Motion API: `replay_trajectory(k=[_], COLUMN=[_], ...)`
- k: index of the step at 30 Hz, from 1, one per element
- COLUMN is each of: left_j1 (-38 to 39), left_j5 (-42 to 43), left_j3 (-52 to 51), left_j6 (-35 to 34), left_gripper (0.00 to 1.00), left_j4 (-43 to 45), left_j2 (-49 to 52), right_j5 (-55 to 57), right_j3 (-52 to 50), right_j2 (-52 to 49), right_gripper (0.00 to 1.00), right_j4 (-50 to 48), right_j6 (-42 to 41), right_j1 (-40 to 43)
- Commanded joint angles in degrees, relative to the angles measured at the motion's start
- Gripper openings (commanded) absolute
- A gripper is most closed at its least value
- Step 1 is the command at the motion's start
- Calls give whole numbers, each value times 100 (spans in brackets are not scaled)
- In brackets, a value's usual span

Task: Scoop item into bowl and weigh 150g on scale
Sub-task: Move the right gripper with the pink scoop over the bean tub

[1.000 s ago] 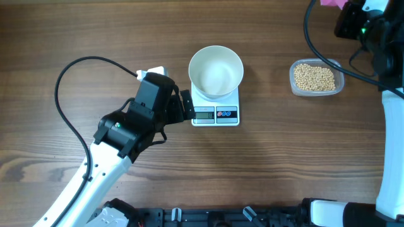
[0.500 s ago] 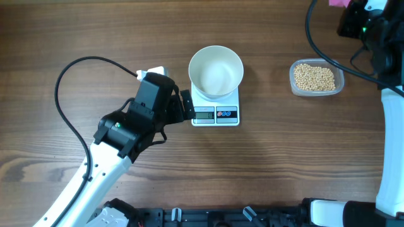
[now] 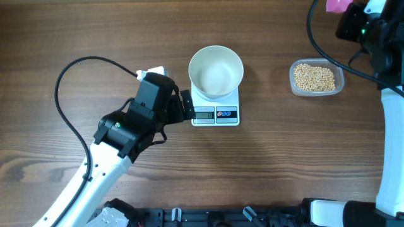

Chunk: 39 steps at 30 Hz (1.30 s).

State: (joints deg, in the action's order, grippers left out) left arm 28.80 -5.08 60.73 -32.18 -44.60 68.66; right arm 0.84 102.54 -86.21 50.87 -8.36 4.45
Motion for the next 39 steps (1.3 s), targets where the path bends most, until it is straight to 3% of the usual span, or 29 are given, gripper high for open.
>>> replay_trajectory(k=[1, 15, 39], left_j1=[-26, -26, -26], left_j5=[-57, -57, -57], left_j3=[2, 2, 2], left_j6=[48, 48, 46], left_gripper=[100, 100, 100], left_j4=[11, 11, 11], left_j2=[-42, -42, -42], right_j5=[-131, -127, 111], right_j3=[83, 9, 9], right_j2=[-50, -59, -59], right_gripper=[4, 4, 4], right_j4=[-2, 1259, 935], right_j6=[-101, 372, 240], right_j1=[7, 7, 7])
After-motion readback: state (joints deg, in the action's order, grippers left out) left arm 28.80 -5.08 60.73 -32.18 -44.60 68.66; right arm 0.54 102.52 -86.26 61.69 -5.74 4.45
